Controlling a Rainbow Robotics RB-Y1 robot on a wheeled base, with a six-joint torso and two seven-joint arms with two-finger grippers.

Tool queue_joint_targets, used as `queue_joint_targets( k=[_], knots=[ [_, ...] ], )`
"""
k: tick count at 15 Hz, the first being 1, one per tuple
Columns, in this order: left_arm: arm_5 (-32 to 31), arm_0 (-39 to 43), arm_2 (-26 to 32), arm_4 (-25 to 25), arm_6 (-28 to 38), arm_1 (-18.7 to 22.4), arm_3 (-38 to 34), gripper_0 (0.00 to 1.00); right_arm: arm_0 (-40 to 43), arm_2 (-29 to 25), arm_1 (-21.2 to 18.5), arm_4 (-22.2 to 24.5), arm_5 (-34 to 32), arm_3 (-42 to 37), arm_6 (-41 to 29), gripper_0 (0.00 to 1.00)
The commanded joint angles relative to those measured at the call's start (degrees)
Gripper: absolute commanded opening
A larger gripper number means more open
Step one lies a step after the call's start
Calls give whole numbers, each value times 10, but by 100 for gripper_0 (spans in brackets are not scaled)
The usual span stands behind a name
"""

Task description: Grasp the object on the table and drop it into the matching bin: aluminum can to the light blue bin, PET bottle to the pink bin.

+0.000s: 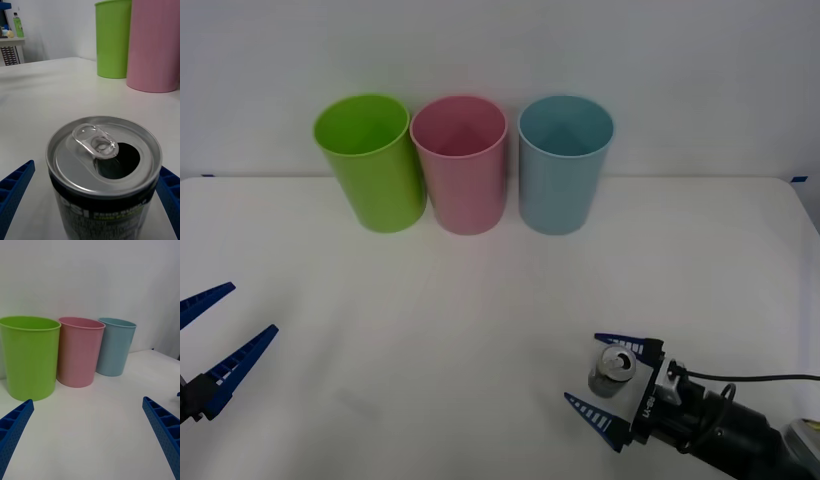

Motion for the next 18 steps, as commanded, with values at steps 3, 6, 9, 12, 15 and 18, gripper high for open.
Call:
queue_joint_targets(
  k=[3, 6, 9, 12, 15, 18],
  knots=[
    [0, 0, 0, 0, 0, 0, 0, 100, -1, 1, 0, -1, 0, 0, 1, 100],
    [0, 0, 0, 0, 0, 0, 0, 100, -1, 1, 1, -1, 0, 0, 1, 15],
    [0, 0, 0, 0, 0, 0, 0, 100, 0, 1, 1, 0, 0, 0, -1, 0],
    [0, 0, 0, 0, 0, 0, 0, 100, -1, 1, 0, -1, 0, 0, -1, 0],
    [0, 0, 0, 0, 0, 0, 0, 100, -1, -1, 0, -6, 0, -4, -3, 0],
    [0, 0, 0, 0, 0, 0, 0, 100, 3, -6, 0, -11, 0, -17, -7, 0]
  ],
)
